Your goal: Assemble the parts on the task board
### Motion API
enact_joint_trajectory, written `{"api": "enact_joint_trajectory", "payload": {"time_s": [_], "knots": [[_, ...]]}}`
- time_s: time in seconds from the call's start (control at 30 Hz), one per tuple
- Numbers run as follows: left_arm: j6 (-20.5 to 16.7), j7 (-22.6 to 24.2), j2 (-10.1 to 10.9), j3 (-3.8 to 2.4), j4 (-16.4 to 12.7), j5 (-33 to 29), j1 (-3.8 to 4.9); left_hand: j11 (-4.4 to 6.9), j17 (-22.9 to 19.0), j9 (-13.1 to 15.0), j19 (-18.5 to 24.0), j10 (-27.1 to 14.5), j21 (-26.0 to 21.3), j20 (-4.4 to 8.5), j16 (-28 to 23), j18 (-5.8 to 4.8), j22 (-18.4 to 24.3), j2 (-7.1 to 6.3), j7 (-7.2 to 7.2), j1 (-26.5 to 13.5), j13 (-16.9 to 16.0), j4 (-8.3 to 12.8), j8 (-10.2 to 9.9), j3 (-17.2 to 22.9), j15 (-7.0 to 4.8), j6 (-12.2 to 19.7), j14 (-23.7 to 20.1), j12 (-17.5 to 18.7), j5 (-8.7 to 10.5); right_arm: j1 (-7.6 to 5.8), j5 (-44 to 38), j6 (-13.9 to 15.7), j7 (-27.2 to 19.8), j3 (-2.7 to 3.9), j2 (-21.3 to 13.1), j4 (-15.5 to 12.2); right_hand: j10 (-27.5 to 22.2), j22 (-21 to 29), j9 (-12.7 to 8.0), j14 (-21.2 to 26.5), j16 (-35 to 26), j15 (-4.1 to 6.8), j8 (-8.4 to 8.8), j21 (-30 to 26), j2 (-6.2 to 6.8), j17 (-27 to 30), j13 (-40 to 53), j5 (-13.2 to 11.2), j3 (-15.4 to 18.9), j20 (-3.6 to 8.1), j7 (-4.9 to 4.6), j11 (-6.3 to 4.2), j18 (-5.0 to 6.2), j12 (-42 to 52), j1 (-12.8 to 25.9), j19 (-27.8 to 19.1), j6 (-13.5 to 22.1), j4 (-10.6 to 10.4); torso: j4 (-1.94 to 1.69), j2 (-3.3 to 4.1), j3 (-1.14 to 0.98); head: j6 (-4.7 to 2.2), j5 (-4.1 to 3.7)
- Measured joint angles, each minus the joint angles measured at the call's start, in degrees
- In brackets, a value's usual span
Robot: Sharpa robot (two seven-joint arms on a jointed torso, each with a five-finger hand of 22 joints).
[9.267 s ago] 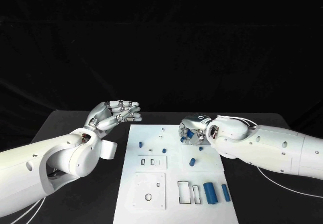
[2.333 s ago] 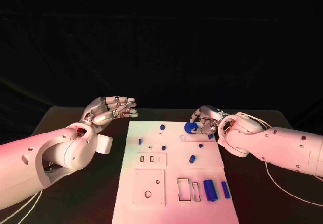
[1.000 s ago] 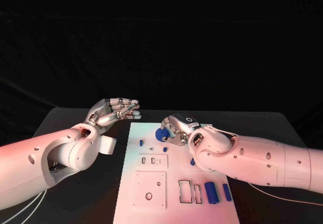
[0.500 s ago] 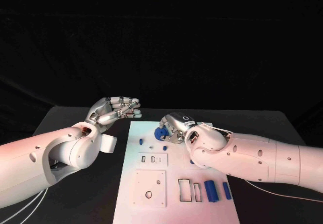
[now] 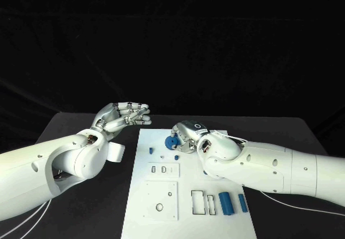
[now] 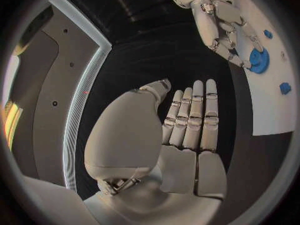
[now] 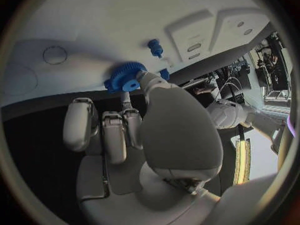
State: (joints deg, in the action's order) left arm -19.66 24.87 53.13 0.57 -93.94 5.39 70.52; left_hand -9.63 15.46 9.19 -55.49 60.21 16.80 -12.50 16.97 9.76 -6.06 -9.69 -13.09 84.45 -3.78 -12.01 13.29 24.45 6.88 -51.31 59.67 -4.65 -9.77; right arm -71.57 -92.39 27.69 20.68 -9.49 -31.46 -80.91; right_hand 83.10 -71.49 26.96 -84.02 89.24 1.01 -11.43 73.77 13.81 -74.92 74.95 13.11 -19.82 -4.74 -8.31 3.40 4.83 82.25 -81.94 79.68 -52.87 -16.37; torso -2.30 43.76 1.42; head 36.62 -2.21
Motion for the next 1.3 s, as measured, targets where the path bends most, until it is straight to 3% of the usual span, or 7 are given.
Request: {"api": "enact_joint_trajectory", "payload": {"time_s": [0.17, 0.3, 0.5, 0.6, 0.73, 0.9, 1.3], "knots": [[0.02, -0.01, 0.03, 0.0, 0.0, 0.0, 0.0, 0.0, 0.05, 0.0, 0.0, 0.0, 0.0, 0.0, 0.0, 0.0, 0.0, 0.0, 0.0, 0.0, 0.0, 0.0, 0.0, 0.0, 0.0, 0.0, 0.0, 0.0, 0.0, 0.08, 0.1, -0.34, -0.04, -0.05, 0.03, 0.05, -0.62, 0.06, -0.57, -0.08, 0.0, -0.68, 1.59, -0.44, 1.24, 0.0, -0.01, 0.11, 1.58, -0.78, -0.74, 0.62, 0.01, -0.51, 2.41, 0.21, 2.07, -0.06, 0.04, -0.01, 0.0, -0.08, 0.09], [0.04, -0.02, 0.04, 0.0, 0.0, 0.0, 0.0, 0.0, 0.05, 0.0, 0.0, 0.0, 0.0, 0.0, 0.0, 0.0, 0.0, 0.0, 0.0, 0.0, 0.0, 0.0, 0.0, 0.0, 0.0, 0.0, 0.0, 0.0, 0.0, 0.15, 0.21, -0.57, -0.2, -0.07, -0.04, -0.16, -0.82, -0.13, -0.6, 0.0, 0.0, -1.01, 2.2, -0.44, 0.73, 0.0, -0.01, 0.11, 6.21, -1.01, -1.09, 0.81, 0.01, -0.52, 3.01, 0.03, 2.93, -0.06, 0.07, -0.01, 0.0, -0.1, 0.09], [0.07, -0.04, 0.1, 0.0, 0.02, 0.0, 0.0, 0.0, 0.04, 0.0, 0.0, 0.0, 0.0, 0.0, 0.0, 0.0, 0.0, 0.0, 0.0, 0.0, 0.0, 0.0, 0.0, 0.0, 0.0, 0.0, 0.0, 0.0, 0.0, 0.14, 0.35, -0.6, -0.38, -0.07, -0.59, -0.63, -0.81, -0.32, -0.56, 0.0, 0.0, -1.01, 2.22, -0.44, 0.42, 0.01, -0.01, 0.11, 8.01, -1.22, -1.17, 0.81, 0.0, -0.52, 3.16, 0.23, 3.01, -0.16, 0.09, -0.01, -0.03, -0.06, 0.1], [0.08, -0.05, 0.11, 0.0, 0.02, 0.0, 0.0, 0.0, 0.04, 0.0, 0.0, 0.0, 0.0, 0.0, 0.0, 0.0, -0.01, 0.0, 0.0, 0.0, 0.0, 0.0, 0.0, 0.0, 0.0, 0.0, 0.0, 0.0, 0.0, 0.14, 0.49, -0.51, -0.49, -0.06, -1.03, -0.96, -0.81, -0.49, -0.46, 0.0, 0.0, -1.01, 2.22, -0.44, -0.12, 0.01, -0.01, 0.11, 9.18, -1.22, -1.17, 0.81, 0.01, -0.52, 3.37, 0.23, 3.01, -0.26, 0.09, -0.01, -0.04, -0.09, 0.14], [0.09, -0.07, 0.16, 0.0, 0.02, 0.0, 0.0, 0.0, 0.04, 0.0, 0.0, 0.0, 0.0, 0.0, 0.0, 0.0, -0.01, 0.0, 0.0, 0.0, 0.0, 0.0, 0.0, 0.0, 0.0, 0.0, 0.0, 0.0, 0.0, 0.14, 0.97, -0.44, -0.65, -0.06, -1.71, -1.59, -0.58, -1.17, -0.18, 0.0, 0.24, -1.01, 2.25, -0.22, -2.82, 0.01, -0.01, 0.1, 11.79, -1.42, -0.86, 1.05, 0.01, -0.16, 6.13, 0.44, 2.7, -0.44, 0.09, -0.01, -0.06, -0.14, 0.14], [0.1, -0.09, 0.19, 0.0, 0.04, 0.0, 0.0, 0.0, 0.04, 0.0, 0.0, 0.0, 0.0, 0.0, 0.0, 0.0, -0.01, 0.0, 0.0, 0.0, 0.0, 0.0, 0.0, 0.0, 0.0, 0.0, 0.0, 0.0, 0.0, 0.14, 2.1, -0.63, -0.79, -0.04, -2.14, -1.85, 0.13, -1.72, 0.04, 0.0, 0.24, -1.01, 2.25, 0.13, -4.69, 0.01, -0.02, 0.11, 12.27, -1.39, -0.87, 0.91, 0.0, 0.46, 10.14, 0.46, 2.08, -0.42, 0.11, -0.01, -0.06, -0.11, 0.16], [0.18, -0.13, 0.24, 0.0, 0.05, 0.0, 0.0, 0.0, 0.17, 0.0, 0.0, 0.0, 0.0, 0.0, -0.2, 0.0, 0.05, 0.0, 0.1, 0.0, 0.0, 0.16, 0.0, 0.15, 0.2, 0.32, -0.2, 0.15, 0.0, -0.11, 4.9, -2.25, -1.45, 0.18, -2.68, -1.85, 0.66, -3.18, 0.21, 0.0, 0.5, -1.01, 2.26, 1.29, -6.27, -0.03, -0.03, 0.1, 12.3, -1.21, -0.55, 0.82, 0.02, 1.72, 12.88, 1.48, 1.78, -0.38, 0.07, 0.03, -0.04, 0.01, 0.05]]}}
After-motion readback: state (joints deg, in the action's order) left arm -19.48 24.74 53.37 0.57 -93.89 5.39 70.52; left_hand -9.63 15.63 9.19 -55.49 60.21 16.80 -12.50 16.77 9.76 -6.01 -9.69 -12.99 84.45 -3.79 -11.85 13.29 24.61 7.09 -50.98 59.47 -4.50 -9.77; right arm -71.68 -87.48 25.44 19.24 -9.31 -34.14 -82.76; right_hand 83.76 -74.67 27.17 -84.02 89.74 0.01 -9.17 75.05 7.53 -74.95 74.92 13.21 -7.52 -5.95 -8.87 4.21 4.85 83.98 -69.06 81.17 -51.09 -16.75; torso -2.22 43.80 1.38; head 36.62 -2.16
